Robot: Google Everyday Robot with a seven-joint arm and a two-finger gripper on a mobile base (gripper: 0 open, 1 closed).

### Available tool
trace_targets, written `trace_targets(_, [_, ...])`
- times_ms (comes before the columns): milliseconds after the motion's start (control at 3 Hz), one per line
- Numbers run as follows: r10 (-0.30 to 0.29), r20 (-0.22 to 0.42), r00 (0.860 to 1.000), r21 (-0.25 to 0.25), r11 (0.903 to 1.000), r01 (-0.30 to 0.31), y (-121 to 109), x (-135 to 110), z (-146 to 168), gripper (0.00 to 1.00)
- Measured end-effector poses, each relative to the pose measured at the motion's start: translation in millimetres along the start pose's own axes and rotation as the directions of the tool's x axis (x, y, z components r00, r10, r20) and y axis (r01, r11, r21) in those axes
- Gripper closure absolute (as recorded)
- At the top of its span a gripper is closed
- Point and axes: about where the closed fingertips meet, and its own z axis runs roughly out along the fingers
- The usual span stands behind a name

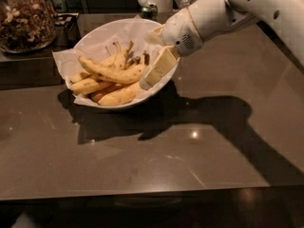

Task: Pick banana from white bowl

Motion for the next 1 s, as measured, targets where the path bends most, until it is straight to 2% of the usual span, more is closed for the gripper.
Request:
trace_targets(333, [0.0, 0.0, 1.0, -0.001, 1.0, 0.0, 0, 0, 0, 0.19])
trace_targets(667, [0.0, 0.001, 1.0, -0.002, 1.0, 0.0, 0, 0, 1, 0.31])
trace_targets(1000, [-0.007, 0.024, 1.0, -0.045, 0.999, 0.008, -7, -4, 21, 0.23])
